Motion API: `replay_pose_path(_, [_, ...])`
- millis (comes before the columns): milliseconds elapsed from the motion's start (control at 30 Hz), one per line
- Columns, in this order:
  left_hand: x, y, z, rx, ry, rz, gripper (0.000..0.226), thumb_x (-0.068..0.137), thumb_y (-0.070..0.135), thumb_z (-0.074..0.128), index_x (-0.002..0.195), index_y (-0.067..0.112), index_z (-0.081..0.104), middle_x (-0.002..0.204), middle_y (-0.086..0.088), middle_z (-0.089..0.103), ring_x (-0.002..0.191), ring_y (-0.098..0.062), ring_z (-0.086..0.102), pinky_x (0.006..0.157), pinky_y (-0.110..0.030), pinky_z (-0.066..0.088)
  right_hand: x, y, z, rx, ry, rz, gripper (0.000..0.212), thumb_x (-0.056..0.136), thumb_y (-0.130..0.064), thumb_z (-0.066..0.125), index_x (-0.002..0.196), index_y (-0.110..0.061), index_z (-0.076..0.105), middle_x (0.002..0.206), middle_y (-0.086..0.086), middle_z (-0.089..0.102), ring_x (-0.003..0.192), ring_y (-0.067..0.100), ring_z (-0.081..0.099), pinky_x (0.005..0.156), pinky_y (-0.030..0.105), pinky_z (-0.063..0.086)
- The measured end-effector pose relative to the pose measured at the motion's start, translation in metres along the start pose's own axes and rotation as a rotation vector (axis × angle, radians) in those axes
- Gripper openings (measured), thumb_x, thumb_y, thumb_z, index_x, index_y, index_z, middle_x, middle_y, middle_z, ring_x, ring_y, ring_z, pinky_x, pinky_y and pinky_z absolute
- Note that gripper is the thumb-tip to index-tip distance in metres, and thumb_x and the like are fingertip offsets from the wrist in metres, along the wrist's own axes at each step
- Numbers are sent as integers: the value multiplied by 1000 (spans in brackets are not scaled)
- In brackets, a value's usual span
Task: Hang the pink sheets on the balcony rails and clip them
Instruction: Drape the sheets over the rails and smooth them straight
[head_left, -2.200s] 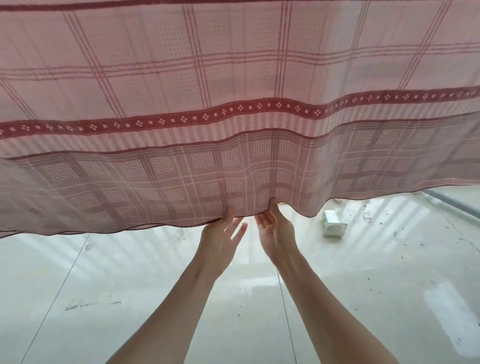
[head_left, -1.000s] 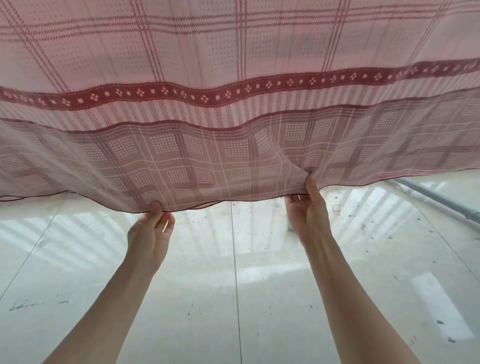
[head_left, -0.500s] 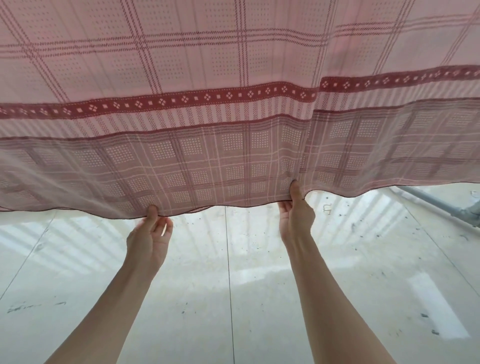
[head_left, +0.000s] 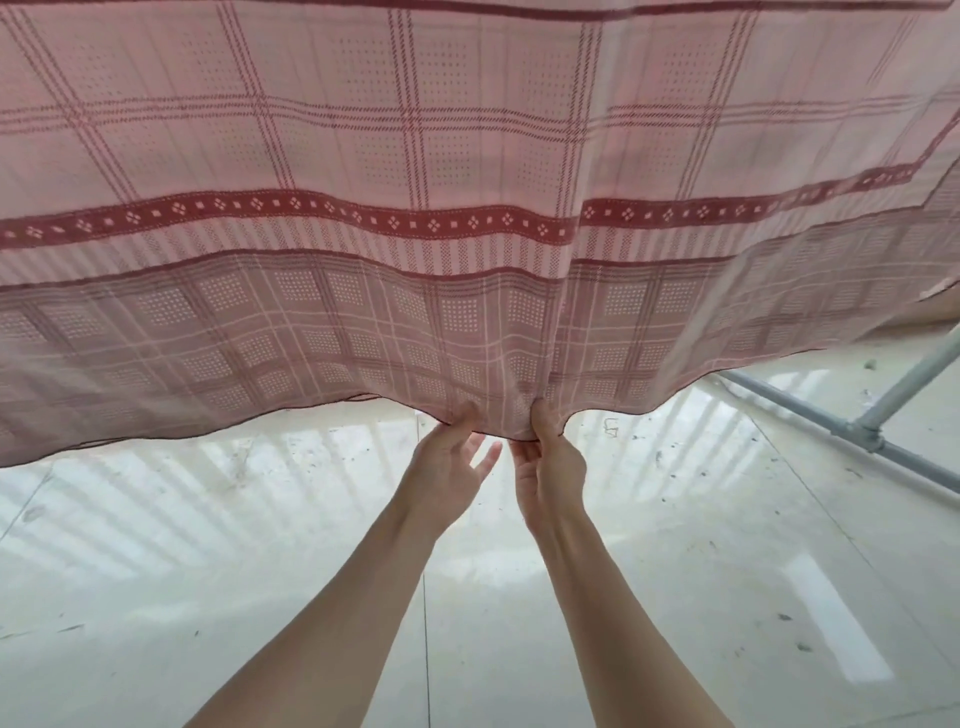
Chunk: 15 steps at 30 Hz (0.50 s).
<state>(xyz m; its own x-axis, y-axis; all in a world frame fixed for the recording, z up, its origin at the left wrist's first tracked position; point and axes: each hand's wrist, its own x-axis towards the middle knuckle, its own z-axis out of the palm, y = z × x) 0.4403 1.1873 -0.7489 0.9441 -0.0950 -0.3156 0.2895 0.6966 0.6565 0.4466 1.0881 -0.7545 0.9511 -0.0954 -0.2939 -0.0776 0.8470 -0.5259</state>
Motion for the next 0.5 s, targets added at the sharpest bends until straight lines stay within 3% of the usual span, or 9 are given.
replay_pose_path(67, [-1,-2,0,-41,62,37,14,88,5,53,83,17,61,78,8,69,93,-11,58,83,-31,45,5,-6,-4,-9,-7,12,16,87,-6,58,101,-1,63,104,10,70,103,21,64,91,32,49])
replay_pose_path(100, [-2,-2,-3,-34,91,50,14,87,4,55,82,16,60,74,8,69,86,-10,59,82,-30,45,7,-9,-5,11,-25,37,23,86,-8,60,107,-1,62,112,10,67,107,21,62,93,32,48])
replay_pose_path(200, [-7,-1,-7,-25,137,74,13,87,4,56,83,16,61,72,9,69,80,-8,60,81,-29,46,15,-21,-7,80,-69,116,40,85,-25,63,121,-8,59,125,4,62,116,17,58,100,31,44])
replay_pose_path(367, [-5,9,-19,-48,189,113,18,89,4,52,82,19,57,67,12,68,77,-5,59,78,-28,45,30,-56,-12,247,-72,118,14,92,-21,52,97,-12,62,104,0,58,109,17,54,107,38,36])
replay_pose_path(500, [0,15,-29,-50,196,146,16,90,7,51,83,21,57,73,12,69,84,-5,58,78,-27,44,48,-79,-24,255,-185,34,24,93,-27,49,111,-15,59,115,0,59,121,20,49,108,45,34])
